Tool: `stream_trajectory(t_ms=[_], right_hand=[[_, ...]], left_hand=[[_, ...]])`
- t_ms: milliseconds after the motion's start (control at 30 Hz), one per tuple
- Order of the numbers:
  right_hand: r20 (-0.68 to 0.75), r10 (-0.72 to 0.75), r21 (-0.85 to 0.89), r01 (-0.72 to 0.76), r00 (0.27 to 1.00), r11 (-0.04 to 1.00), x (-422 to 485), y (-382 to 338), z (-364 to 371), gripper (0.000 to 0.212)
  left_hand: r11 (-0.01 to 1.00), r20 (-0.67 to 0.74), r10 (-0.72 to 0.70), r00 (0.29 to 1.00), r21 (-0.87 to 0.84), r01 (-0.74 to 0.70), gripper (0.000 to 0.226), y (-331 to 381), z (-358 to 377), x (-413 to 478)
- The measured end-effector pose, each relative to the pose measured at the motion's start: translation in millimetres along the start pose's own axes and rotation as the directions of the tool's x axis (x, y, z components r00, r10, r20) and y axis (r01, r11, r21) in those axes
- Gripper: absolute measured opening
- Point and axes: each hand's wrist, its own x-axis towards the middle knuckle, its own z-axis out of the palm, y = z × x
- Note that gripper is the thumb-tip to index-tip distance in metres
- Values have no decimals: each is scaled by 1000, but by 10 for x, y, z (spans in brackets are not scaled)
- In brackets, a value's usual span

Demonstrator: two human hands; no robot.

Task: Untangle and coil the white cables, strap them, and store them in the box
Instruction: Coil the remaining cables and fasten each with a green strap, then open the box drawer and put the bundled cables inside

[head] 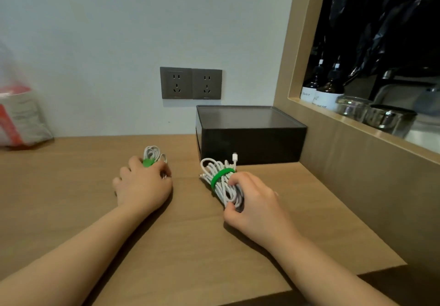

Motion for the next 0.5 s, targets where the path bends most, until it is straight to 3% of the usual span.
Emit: stream_trajectory(t_ms=[133, 267, 333, 400, 500], right_hand=[[-96, 67, -83, -75, 993, 994, -73, 93, -55, 36], [-122, 45, -69, -53, 991, 996, -29, 110, -18, 37], [-144, 32, -24, -36, 989, 999, 18, 137, 2, 39], [-189, 41, 74, -28, 981, 997, 76, 163, -7, 42], [-285, 73, 238, -4, 956, 971, 249, 194, -95, 27]], left_hand=[[985, 44, 172, 984, 7, -172, 35, 214, 33, -361], [970, -25, 239, 971, -29, -240, 44, 469, 107, -521], [908, -59, 319, 946, -267, -323, 43, 514, 118, -545], [757, -63, 342, 938, -573, -314, 40, 527, 88, -536], [618, -65, 167, 984, -770, -156, 27, 475, 56, -364]])
